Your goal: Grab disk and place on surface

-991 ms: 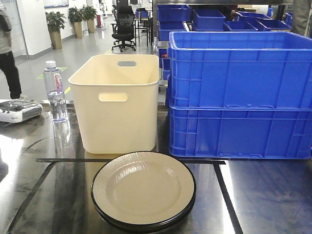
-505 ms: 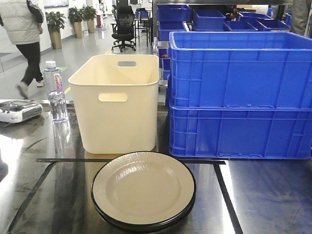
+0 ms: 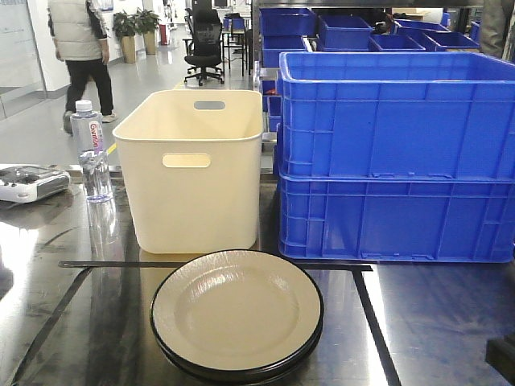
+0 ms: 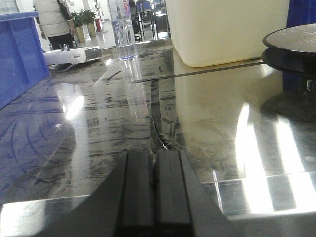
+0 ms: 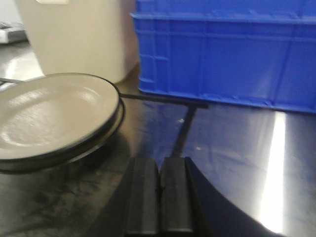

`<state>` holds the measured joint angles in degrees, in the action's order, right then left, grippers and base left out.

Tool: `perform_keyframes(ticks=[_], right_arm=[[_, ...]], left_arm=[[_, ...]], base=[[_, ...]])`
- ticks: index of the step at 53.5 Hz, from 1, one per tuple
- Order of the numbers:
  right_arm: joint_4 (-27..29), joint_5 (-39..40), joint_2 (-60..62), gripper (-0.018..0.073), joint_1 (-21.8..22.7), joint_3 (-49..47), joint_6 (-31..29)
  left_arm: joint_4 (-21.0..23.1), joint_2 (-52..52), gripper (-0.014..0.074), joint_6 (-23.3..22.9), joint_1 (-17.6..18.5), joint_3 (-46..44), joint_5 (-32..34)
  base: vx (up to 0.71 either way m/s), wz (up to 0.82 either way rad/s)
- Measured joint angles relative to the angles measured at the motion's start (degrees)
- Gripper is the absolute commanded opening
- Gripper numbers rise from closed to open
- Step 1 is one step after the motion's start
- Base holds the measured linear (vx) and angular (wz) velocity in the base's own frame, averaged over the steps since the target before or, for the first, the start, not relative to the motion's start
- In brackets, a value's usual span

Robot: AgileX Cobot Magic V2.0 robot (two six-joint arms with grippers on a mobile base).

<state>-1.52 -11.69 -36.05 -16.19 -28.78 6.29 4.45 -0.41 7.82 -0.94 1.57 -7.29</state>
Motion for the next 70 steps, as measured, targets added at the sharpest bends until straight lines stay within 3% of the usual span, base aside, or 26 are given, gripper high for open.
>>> perform_keyframes(ticks=[7, 16, 21, 34, 52, 70], right_arm=[[-5.8, 3.8, 6.7, -0.0009, 0.8, 8.7, 5.4], [-5.6, 11.7, 18.3, -0.0009, 1.4, 23.9, 5.1], [-4.9, 11.7, 24.5, -0.0009, 1.4, 29.7, 4.6], [-4.0, 2.9, 35.9, -0.0009, 2.3, 30.4, 3.0], [-3.6, 1.5, 36.6, -0.0009, 15.1, 30.4, 2.7], [-3.5, 1.5, 36.6, -0.0009, 15.7, 30.4, 2.7]], left_arm=[[0.0, 0.0, -0.0002, 0.0, 0.0, 0.0, 0.0], [0.0, 0.0, -0.0002, 0.0, 0.0, 0.0, 0.0], [0.0, 0.0, -0.0002, 0.0, 0.0, 0.0, 0.0], [0.0, 0.0, -0.0002, 0.0, 0.0, 0.0, 0.1], [0.0, 0.0, -0.0002, 0.0, 0.0, 0.0, 0.1], [0.0, 0.0, -0.0002, 0.0, 0.0, 0.0, 0.1]], base=[[0.00, 0.00], [0.00, 0.00], [0.00, 0.00], [0.00, 0.00], [0.00, 0.00], [0.00, 0.00]])
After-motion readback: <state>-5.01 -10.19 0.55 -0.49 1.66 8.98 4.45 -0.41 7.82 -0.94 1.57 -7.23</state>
